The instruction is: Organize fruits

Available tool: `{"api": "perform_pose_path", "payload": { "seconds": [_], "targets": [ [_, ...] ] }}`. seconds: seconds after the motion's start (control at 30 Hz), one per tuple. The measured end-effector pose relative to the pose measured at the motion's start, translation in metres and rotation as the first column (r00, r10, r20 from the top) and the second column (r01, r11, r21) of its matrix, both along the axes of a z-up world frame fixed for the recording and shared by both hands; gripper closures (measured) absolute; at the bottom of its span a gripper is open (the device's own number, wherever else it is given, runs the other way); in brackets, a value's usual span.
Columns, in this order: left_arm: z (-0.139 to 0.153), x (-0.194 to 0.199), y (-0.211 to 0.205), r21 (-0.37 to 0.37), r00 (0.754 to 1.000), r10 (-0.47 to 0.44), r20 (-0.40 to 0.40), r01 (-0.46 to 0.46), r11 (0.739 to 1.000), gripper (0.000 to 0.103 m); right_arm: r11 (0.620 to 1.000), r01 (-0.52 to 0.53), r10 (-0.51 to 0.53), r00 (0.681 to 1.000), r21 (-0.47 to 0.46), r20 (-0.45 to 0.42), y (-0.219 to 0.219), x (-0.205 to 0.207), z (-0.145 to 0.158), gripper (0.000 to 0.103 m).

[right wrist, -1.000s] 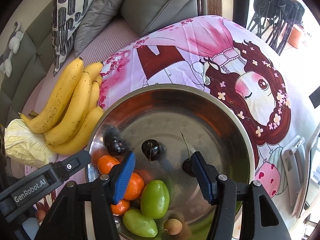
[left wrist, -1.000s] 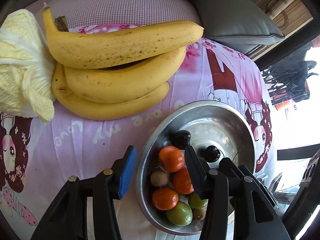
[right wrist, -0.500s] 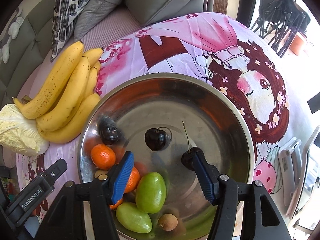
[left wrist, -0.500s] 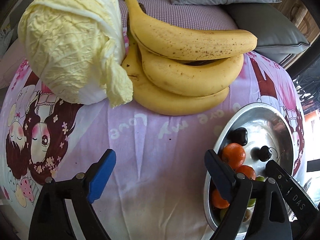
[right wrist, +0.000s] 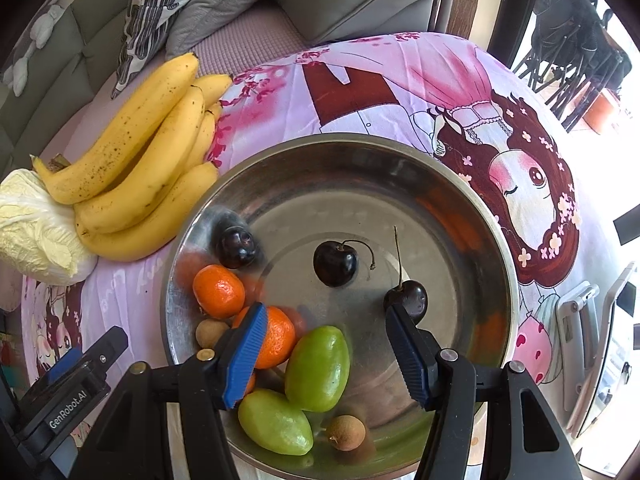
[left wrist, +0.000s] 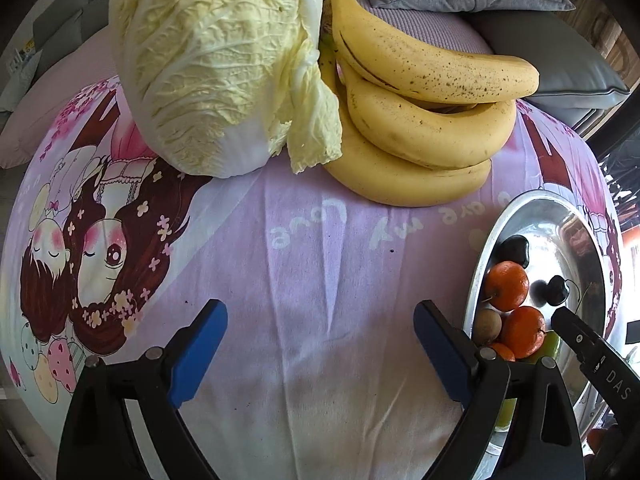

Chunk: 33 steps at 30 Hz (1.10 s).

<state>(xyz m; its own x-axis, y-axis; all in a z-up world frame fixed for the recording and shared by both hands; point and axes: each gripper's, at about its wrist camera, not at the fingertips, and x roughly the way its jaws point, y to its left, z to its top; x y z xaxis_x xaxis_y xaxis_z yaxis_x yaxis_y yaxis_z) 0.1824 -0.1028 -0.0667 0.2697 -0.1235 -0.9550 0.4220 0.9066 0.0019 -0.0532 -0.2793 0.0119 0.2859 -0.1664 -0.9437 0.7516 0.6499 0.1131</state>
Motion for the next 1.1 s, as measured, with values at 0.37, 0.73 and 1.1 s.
{"api": "perform_pose_path", "payload": {
  "seconds": [0.37,0.73,1.1],
  "targets": [
    [0.012,-0.019,0.044,0.062,0.998,0.03,0.061,-0.034,0.997,0.009,0.998,-0.041,0.04,0.999,-0.041,-0.018,0.021,0.003,0.009,0.038],
    [0.003,-0.022,0.068,0.085,0.997,0.062,0.052,-0.066,0.994,0.009,0.997,-0.058,0.058,0.998,-0.05,0.0,0.027,0.008,0.013,0.038],
    [0.008,-0.016,0.072,0.087,0.997,0.062,0.046,-0.066,0.994,0.009,0.997,-0.077,0.078,0.996,-0.026,0.042,0.037,0.01,0.02,0.038]
  ]
}}
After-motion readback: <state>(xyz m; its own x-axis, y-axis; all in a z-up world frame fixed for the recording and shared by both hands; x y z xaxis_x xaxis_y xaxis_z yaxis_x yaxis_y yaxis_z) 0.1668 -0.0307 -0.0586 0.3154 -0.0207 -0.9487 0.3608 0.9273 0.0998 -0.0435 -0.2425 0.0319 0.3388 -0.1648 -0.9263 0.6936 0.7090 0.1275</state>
